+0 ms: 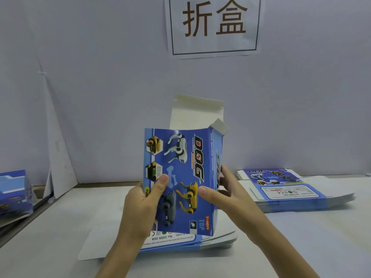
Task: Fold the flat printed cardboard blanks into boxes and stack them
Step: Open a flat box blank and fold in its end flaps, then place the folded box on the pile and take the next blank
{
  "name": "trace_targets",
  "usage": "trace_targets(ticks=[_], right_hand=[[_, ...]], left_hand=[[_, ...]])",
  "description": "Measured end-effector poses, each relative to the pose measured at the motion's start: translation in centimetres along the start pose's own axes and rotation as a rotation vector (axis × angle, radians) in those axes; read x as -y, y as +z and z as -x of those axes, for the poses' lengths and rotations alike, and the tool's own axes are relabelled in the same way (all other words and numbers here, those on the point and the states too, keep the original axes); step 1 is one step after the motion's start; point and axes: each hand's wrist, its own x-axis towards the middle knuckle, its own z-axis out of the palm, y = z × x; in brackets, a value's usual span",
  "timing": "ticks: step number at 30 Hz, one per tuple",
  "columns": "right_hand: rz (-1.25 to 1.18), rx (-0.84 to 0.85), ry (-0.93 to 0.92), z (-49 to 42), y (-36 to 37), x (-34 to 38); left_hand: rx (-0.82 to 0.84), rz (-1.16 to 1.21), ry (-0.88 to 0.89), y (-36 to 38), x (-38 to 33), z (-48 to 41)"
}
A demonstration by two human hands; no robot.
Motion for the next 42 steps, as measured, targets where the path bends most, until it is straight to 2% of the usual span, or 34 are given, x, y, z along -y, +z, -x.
trace_targets(ticks=[3, 7, 9, 11, 13, 15, 20, 25, 27, 32, 35, 38, 40, 42], right_hand=[[0.008, 0.014, -0.016, 0.1, 0.1, 0.1], [0.018, -0.007, 0.013, 0.1, 0.5, -0.4], [0.081, 0.010, 0.012, 0.1, 0.1, -0.4], [0.061, 0.045, 0.002, -0.1, -0.8, -0.2], [0.037, 0.114, 0.003, 0.0, -1.8, -0.1], [0.017, 0.173, 0.001, 0.1, -2.4, -0.1], [0.015, 0.195, -0.011, 0.0, -2.5, -0.7], [-0.101, 0.185, 0.025, -0.3, -2.1, -1.0], [-0.082, 0.197, 0.050, -0.3, -1.5, -1.1], [0.133, 0.289, 0.194, -0.8, 0.0, -2.8], [0.519, 0.411, 0.213, -1.2, 1.0, -4.1], [0.865, 0.495, 0.173, -1.8, 1.8, -5.4], [0.968, 0.543, 0.191, -2.0, 2.2, -6.1], [1.048, 0.600, 0.242, -2.1, 2.5, -6.7]], left_hand=[[-0.021, -0.020, -0.038, -0.4, 0.0, -0.2], [-0.088, -0.066, 0.083, -0.1, 0.3, 0.2], [0.005, -0.059, 0.117, -0.3, 0.0, 0.1], [0.204, -0.034, 0.080, -1.2, 0.1, -0.3], [0.337, -0.104, 0.027, -2.2, 0.4, -0.8], [0.369, -0.204, 0.037, -2.8, 0.7, -0.9], [0.363, -0.232, 0.038, -3.0, 1.0, -1.1], [0.513, -0.083, -0.061, -4.1, 0.8, -1.0], [0.520, -0.074, -0.066, -4.8, 0.7, -1.1], [0.427, -0.008, -0.227, -6.3, 1.3, -1.8], [0.340, -0.031, -0.350, -8.7, 1.1, -2.8], [0.045, 0.111, -0.389, -12.2, 0.1, -4.9], [-0.259, 0.376, -0.274, -14.8, -1.1, -6.5], [-0.475, 0.738, -0.094, -16.5, -2.2, -7.8]])
